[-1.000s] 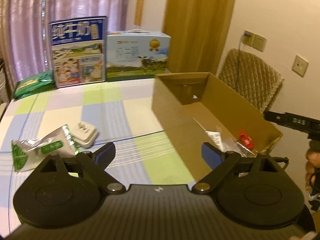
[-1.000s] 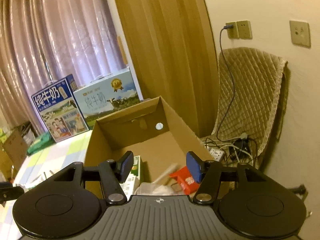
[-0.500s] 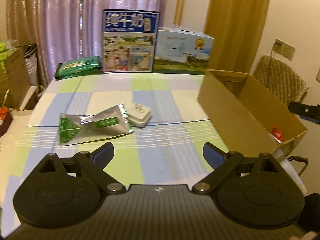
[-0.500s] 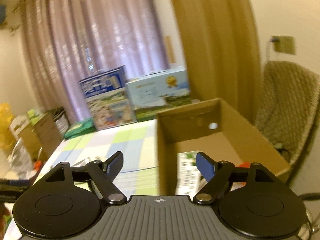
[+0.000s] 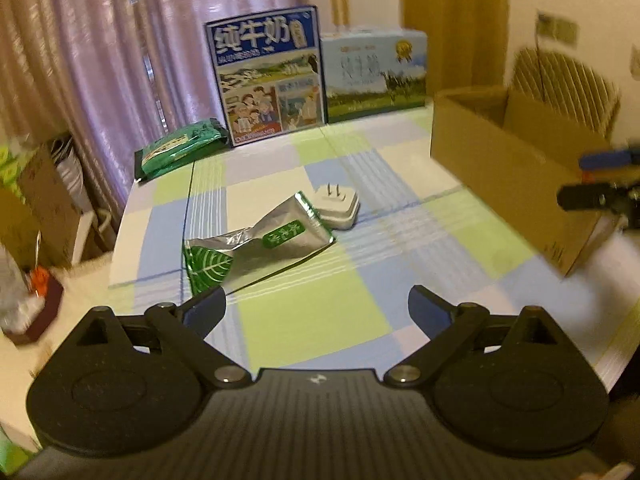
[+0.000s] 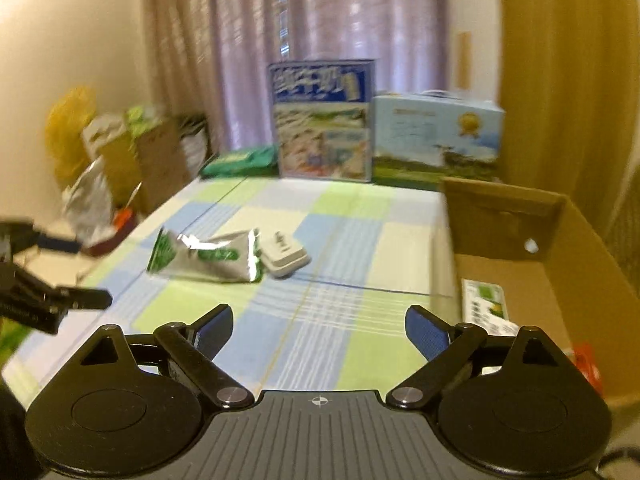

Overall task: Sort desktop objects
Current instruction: 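Move both tools back toward the tea bag and white plug, then grasp the silver-green tea bag with the left tool while the right tool grasps the white plug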

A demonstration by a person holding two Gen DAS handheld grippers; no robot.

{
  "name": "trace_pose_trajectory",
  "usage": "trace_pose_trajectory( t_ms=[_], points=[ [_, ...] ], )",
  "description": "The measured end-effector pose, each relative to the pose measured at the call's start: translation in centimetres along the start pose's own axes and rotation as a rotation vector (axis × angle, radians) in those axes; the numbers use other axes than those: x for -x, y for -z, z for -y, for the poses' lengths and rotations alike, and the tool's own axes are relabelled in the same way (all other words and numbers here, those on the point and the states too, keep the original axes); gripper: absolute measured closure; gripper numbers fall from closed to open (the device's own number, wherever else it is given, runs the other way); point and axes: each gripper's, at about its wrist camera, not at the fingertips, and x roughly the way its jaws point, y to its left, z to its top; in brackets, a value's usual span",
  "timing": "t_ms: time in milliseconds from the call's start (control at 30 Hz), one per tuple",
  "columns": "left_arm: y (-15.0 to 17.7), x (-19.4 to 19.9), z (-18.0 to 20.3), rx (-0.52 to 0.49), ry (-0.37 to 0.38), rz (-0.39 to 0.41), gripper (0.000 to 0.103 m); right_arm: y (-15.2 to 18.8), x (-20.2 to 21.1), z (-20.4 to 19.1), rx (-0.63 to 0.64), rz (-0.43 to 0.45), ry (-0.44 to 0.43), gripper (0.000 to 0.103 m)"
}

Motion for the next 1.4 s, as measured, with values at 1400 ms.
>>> trace_pose_trajectory(
  t_ms=[1400],
  points=[
    [-4.3,-24.8,-9.2,-0.538,0.355,-0.271,0.005,-6.8,-31.0,-0.9,0.530,-0.385,-0.263,0.012]
  ],
)
